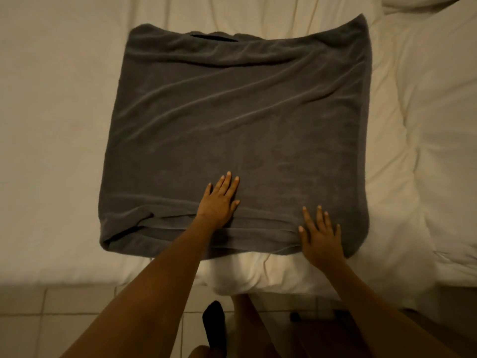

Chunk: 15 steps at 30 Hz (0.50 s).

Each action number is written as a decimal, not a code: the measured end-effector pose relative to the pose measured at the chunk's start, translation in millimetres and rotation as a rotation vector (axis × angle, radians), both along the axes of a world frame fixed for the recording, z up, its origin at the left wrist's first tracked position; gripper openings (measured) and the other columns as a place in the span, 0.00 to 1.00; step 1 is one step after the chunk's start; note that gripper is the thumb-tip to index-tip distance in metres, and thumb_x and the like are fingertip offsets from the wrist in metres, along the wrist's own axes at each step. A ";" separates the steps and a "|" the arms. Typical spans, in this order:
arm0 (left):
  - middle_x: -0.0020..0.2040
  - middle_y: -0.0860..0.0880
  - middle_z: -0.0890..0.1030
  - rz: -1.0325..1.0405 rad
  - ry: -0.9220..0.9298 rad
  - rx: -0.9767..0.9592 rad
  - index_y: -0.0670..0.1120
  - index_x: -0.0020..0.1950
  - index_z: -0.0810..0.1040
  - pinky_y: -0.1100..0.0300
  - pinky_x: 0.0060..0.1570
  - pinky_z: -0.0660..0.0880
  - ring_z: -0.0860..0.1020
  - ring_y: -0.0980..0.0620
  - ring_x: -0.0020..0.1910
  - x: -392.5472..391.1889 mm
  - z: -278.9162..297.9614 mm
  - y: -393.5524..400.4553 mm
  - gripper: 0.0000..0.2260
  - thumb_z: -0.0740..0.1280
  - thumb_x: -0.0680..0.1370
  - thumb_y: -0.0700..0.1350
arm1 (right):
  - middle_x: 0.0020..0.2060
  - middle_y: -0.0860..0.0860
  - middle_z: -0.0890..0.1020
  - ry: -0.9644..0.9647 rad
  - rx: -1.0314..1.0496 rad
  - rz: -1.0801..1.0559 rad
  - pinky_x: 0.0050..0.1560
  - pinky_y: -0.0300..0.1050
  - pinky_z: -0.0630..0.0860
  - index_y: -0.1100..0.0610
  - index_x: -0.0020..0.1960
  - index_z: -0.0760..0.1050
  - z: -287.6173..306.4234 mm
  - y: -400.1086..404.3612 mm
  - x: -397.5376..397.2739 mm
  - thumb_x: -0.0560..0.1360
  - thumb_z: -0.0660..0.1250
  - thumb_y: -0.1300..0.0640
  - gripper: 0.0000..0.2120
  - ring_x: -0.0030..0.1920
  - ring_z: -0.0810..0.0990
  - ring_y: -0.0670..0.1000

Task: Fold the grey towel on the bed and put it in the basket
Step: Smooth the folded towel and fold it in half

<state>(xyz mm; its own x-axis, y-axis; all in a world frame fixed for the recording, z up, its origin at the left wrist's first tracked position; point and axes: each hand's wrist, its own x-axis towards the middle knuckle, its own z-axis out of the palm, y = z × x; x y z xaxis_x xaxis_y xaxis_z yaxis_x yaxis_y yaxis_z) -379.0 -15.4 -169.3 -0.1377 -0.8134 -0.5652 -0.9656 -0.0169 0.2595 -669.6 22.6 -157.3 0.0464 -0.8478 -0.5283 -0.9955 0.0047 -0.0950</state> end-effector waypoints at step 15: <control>0.79 0.45 0.43 0.148 -0.274 -0.117 0.45 0.78 0.41 0.44 0.74 0.42 0.44 0.47 0.78 108.2 8.1 127.5 0.31 0.49 0.82 0.58 | 0.74 0.61 0.60 0.064 -0.102 0.113 0.70 0.58 0.56 0.51 0.77 0.52 8.2 25.7 -8.3 0.76 0.48 0.37 0.34 0.72 0.61 0.61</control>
